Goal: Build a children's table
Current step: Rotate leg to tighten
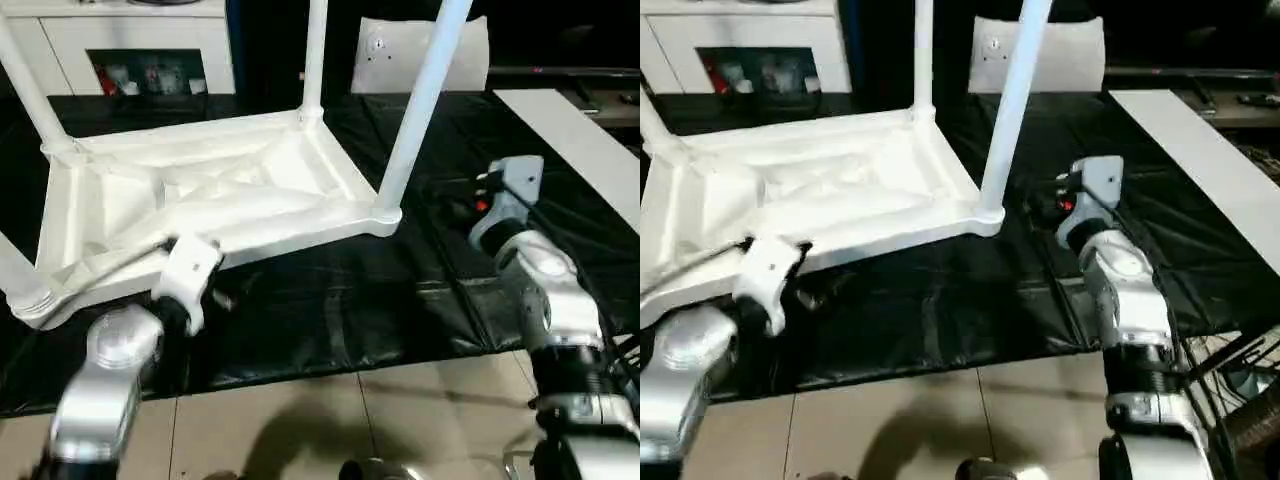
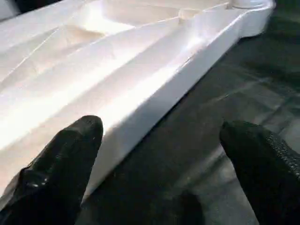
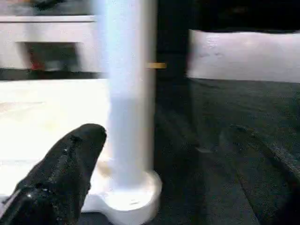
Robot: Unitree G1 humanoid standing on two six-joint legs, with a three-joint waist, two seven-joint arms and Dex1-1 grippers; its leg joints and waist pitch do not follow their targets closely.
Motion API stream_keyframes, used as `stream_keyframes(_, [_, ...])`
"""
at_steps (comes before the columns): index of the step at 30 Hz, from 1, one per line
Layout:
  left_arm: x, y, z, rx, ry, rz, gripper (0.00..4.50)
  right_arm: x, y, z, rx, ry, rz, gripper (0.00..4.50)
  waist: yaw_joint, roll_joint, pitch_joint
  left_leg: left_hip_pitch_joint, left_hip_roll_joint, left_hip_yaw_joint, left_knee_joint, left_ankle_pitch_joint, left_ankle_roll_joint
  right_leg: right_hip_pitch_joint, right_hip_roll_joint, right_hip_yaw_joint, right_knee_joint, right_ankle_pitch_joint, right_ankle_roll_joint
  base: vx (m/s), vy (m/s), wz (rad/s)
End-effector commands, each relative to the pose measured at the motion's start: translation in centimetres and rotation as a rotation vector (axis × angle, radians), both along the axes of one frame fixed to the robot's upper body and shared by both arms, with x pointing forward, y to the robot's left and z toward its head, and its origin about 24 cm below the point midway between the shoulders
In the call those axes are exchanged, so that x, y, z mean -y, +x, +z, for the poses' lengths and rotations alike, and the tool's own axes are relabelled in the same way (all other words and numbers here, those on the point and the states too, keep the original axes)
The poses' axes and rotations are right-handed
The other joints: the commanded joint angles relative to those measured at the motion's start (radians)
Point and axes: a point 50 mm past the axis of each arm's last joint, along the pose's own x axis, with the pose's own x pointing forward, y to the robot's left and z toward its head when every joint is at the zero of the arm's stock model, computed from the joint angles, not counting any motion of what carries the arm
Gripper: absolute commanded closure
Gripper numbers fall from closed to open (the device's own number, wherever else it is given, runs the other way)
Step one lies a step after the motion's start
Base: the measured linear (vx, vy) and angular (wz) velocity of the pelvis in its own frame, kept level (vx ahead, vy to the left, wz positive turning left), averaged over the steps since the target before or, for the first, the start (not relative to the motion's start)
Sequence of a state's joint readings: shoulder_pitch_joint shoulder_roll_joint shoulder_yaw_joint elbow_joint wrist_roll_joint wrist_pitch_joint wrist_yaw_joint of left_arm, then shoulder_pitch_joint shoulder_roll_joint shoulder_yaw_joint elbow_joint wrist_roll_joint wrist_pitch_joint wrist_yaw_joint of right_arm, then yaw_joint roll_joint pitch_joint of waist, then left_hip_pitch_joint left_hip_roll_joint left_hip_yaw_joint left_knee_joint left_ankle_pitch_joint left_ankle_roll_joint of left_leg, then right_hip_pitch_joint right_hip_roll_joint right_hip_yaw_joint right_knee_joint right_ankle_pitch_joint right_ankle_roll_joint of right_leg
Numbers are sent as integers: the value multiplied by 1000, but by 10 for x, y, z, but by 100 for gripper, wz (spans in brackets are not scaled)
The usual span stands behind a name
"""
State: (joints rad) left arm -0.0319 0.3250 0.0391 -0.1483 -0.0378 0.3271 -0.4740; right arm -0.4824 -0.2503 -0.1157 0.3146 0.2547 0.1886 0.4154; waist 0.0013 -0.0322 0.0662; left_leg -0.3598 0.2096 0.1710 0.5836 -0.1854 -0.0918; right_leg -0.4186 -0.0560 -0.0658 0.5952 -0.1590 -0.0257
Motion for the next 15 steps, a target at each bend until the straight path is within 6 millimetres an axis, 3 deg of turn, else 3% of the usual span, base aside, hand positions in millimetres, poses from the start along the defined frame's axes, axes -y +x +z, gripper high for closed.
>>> stream_keyframes(1, [-14, -11, 4, 71, -28, 171, 4, -18, -15, -4, -12, 25, 132, 0, 3, 19, -57, -3, 15, 3, -62, -247, 57, 53, -49, 40, -81, -286, -148, 0, 0, 0])
stream_keyframes(4, [-22, -20, 3, 99, -31, 266, 4, -27, -25, -8, -31, 34, 202, 0, 1, 18, -52, 0, 15, 0, -65, -299, 58, 48, -44, 36, -91, -365, -120, 0, 0, 0])
stream_keyframes(7, [-43, -40, 4, 165, -28, 515, 4, -49, -49, -17, -89, 49, 386, 0, 1, 21, -39, 2, 13, -3, -68, -361, 51, 38, -43, 33, -108, -483, -68, 0, 0, 0])
stream_keyframes(8, [-45, -41, 5, 168, -30, 536, 4, -51, -50, -17, -93, 49, 400, 0, -2, 20, -42, 1, 14, -5, -67, -363, 49, 41, -43, 32, -106, -487, -64, 0, 0, 0])
stream_keyframes(12, [-68, -60, 6, 217, -33, 831, 4, -72, -70, -18, -142, 68, 595, 0, -2, 21, -36, 3, 8, -9, -65, -390, 48, 30, -40, 26, -123, -566, -10, 0, 0, 0])
stream_keyframes(14, [-69, -63, 7, 227, -34, 876, 4, -75, -73, -18, -152, 72, 628, 0, -2, 22, -37, 2, 9, -13, -66, -386, 49, 32, -41, 25, -124, -561, -3, 0, 0, 0])
stream_keyframes(15, [-70, -64, 8, 237, -35, 907, 4, -77, -75, -17, -160, 76, 649, 0, 0, 27, -39, 3, 10, -14, -66, -383, 49, 31, -42, 25, -125, -552, -4, 0, 0, 0])
